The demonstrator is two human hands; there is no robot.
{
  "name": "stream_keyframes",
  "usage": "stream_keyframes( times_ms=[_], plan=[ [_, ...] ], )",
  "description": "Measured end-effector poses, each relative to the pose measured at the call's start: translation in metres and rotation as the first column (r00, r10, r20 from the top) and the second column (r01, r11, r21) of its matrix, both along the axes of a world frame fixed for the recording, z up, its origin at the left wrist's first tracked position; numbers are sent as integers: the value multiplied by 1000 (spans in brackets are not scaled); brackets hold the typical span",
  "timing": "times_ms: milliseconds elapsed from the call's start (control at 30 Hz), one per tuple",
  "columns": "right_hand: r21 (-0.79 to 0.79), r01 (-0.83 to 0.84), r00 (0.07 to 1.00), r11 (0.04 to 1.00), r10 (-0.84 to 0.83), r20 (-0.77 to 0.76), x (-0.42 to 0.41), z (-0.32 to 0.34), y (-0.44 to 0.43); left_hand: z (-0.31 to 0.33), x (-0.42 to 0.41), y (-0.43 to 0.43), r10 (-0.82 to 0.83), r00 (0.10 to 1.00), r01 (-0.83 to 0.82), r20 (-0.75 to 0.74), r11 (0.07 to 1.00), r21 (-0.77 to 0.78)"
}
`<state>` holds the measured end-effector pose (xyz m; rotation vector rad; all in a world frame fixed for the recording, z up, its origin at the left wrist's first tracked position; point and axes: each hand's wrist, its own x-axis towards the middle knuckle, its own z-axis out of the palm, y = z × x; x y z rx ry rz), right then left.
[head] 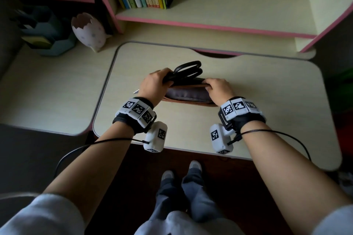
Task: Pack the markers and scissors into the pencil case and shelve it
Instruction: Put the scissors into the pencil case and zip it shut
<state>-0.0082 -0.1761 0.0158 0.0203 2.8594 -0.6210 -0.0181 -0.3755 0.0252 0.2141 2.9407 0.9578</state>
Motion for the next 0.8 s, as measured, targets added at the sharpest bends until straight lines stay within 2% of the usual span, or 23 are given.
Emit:
stream_keyframes(
  times_ms=[300, 467, 633, 800],
  plan=[
    [-27, 86, 996, 996, -86, 5, 6, 8, 21, 27, -5, 31, -136, 983, 147, -119, 985, 88],
    [-71, 222, 975, 973, -221, 18, 6, 4, 28, 31, -2, 53, -232, 964, 246, -127, 964, 105],
    [-252, 226, 966, 941, -249, -62, 7, 3, 33, 32, -2, 76, -256, 951, 290, -175, 934, 207],
    [-282, 187, 979, 941, -202, -25, 9, 2, 43, 31, -5, 91, -277, 948, 311, -158, 911, 272]
  ],
)
